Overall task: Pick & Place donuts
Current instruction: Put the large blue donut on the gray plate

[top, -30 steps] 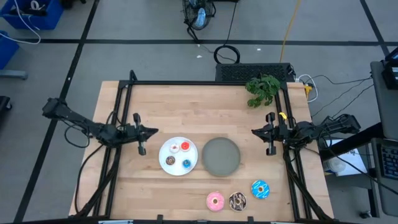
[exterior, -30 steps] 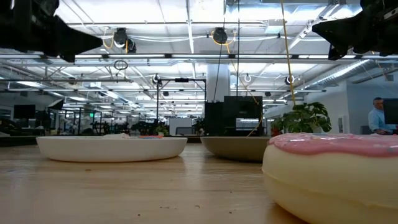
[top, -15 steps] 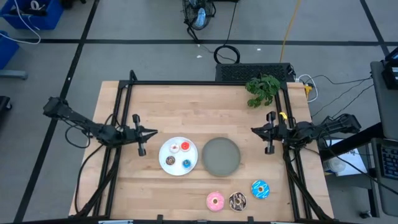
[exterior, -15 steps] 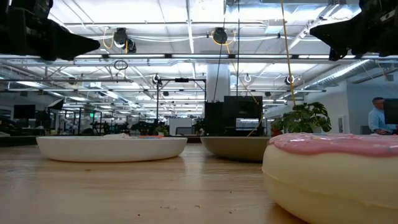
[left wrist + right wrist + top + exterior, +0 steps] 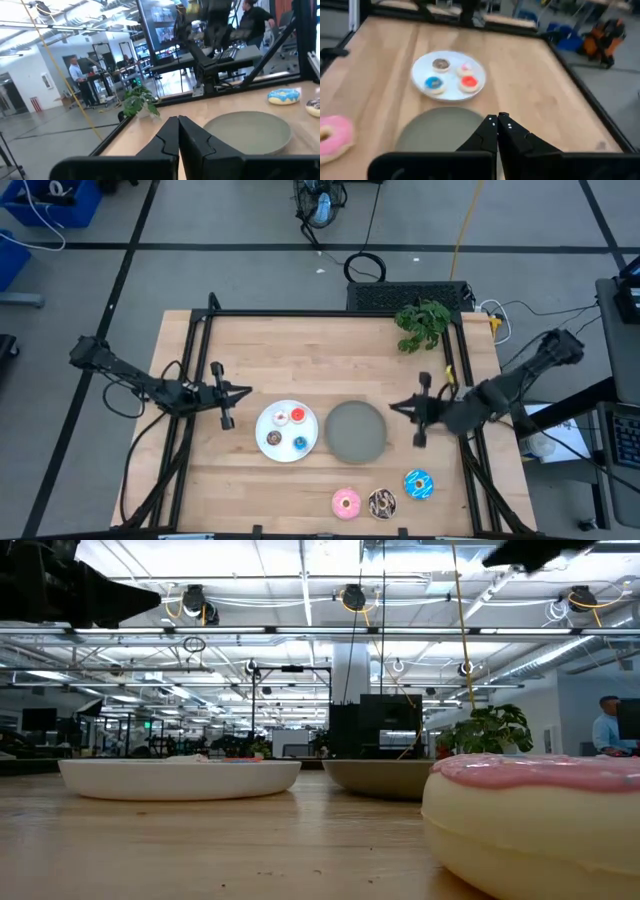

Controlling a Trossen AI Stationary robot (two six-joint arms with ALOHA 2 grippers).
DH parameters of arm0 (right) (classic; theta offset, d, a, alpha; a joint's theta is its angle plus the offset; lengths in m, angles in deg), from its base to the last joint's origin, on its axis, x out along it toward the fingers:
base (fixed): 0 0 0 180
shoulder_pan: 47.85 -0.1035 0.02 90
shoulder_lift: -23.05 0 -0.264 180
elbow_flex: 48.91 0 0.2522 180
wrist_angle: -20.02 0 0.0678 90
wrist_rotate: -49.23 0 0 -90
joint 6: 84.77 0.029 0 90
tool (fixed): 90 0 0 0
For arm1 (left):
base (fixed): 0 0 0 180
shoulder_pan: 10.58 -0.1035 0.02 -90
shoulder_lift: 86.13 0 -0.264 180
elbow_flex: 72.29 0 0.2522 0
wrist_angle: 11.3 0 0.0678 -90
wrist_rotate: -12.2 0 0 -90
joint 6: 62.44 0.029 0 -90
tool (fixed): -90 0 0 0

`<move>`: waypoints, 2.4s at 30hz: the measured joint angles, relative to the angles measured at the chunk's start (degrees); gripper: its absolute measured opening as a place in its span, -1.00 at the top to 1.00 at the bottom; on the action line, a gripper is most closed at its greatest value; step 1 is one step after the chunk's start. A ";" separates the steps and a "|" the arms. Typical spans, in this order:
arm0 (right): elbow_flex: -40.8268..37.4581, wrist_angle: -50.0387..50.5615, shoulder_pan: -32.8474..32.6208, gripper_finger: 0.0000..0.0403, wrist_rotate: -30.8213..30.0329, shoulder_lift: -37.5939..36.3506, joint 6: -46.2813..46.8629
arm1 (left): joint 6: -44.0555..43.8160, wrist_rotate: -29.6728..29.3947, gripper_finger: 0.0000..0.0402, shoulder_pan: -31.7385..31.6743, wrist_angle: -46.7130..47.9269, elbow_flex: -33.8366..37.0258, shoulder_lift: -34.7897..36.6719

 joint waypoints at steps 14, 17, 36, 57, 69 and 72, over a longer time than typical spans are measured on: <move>35.37 37.01 -15.01 1.00 7.42 34.37 34.39 | 0.07 0.06 0.79 0.00 0.54 0.00 0.00; 36.39 42.87 -16.02 1.00 15.89 37.48 44.17 | 0.66 0.21 0.79 0.02 0.72 0.00 0.00; 34.86 48.60 -17.83 0.87 26.56 40.13 52.71 | 0.53 -6.13 0.79 -3.14 -0.83 -0.07 -0.11; 10.95 21.97 -16.31 0.01 38.55 40.13 51.90 | 1.69 -5.87 0.79 -3.13 4.68 -0.07 -0.12; 4.63 13.63 -16.30 0.06 40.46 39.94 52.53 | 0.96 -5.85 0.79 -3.13 4.72 -0.07 -0.11; 3.79 12.40 -16.30 0.15 41.02 39.93 53.62 | 0.96 -5.84 0.79 -3.13 5.06 -0.07 -0.11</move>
